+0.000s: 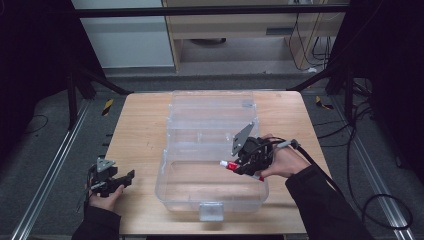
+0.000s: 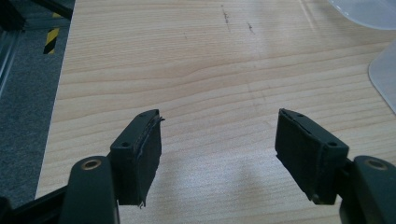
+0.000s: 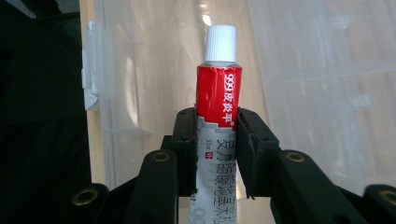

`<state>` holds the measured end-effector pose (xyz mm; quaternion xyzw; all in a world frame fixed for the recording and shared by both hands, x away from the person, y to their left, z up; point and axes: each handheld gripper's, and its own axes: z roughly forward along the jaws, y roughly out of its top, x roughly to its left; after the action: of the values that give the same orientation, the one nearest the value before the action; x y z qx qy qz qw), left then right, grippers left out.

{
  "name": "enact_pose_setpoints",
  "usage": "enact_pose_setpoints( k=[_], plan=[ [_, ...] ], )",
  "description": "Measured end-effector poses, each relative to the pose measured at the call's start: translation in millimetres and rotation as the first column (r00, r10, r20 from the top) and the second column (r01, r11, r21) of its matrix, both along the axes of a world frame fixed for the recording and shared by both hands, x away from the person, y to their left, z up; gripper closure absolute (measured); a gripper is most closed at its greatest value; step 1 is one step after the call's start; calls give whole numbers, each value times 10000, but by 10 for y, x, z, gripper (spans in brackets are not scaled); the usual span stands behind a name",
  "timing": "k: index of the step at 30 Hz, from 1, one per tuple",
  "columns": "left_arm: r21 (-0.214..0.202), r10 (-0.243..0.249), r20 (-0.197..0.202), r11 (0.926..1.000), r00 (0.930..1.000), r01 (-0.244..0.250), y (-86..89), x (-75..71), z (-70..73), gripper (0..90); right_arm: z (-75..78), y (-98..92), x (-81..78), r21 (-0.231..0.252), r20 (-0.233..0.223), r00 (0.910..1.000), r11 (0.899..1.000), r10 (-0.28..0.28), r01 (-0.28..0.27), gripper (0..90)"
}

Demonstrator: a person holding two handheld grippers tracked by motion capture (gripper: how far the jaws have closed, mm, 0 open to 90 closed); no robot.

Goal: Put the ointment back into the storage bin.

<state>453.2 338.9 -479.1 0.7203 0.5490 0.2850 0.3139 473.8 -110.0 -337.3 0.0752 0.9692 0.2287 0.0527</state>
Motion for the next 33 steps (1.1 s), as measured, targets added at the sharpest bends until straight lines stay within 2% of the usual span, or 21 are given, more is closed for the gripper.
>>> enact_pose_setpoints(
  k=[4,5,9,17,24,33],
  plan=[
    [-8,1,7,10000,10000,-1,1,0,0,311,-136,61,1,-116,-135,9993,9993,344,-345,700],
    [2,-4,5,10000,10000,4,2,0,0,311,-203,84,0,-389,-182,9991,9984,395,-402,700],
    [-6,-2,2,10000,10000,2,1,-1,0,311,-292,100,7,-496,-287,9985,9976,465,-479,700],
    [-2,-8,-4,10000,10000,8,-1,-2,0,311,-515,145,14,-1045,-675,9963,9927,540,-609,700],
    [3,-14,-5,10000,10000,14,-2,-1,-1,311,-660,207,18,-1502,-830,9940,9852,706,-825,700],
    [1,-16,-8,10000,10000,16,-2,-1,-2,311,-821,256,23,-1837,-1023,9909,9773,877,-1055,700]
  ],
)
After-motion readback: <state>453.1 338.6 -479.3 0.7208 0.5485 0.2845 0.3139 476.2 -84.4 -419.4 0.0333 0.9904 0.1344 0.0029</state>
